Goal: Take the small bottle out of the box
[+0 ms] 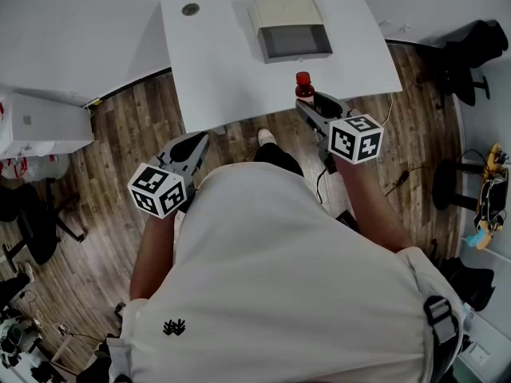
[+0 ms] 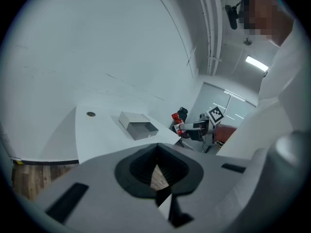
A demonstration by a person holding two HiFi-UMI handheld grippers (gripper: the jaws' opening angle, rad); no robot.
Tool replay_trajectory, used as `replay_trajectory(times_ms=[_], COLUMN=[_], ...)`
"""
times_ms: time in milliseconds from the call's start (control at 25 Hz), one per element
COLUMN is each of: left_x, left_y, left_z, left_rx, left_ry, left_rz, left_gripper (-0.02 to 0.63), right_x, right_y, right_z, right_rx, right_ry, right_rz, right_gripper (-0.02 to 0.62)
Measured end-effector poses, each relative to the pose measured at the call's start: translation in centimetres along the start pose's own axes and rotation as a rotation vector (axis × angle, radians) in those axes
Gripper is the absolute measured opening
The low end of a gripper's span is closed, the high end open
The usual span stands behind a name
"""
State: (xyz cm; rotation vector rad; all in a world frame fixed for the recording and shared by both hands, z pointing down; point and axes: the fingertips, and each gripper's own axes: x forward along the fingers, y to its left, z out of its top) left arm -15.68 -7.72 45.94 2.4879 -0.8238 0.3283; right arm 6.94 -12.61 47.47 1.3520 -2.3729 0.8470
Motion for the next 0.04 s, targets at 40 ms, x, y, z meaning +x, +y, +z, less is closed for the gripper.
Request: replay_trajectory(times_ms=[40], left_x=[0.20], left_y=[0.08], left_z=[0.11], left_rx=[0.000], left_ry=[0.001], left_rz=[0.001], left_gripper=[0.006], right_x=[0.11], right_y=[-0.23], right_z=[0.10], right_rx=[0.001], right_ry=[0.001], right_rz=[0.000], right_gripper=[0.201])
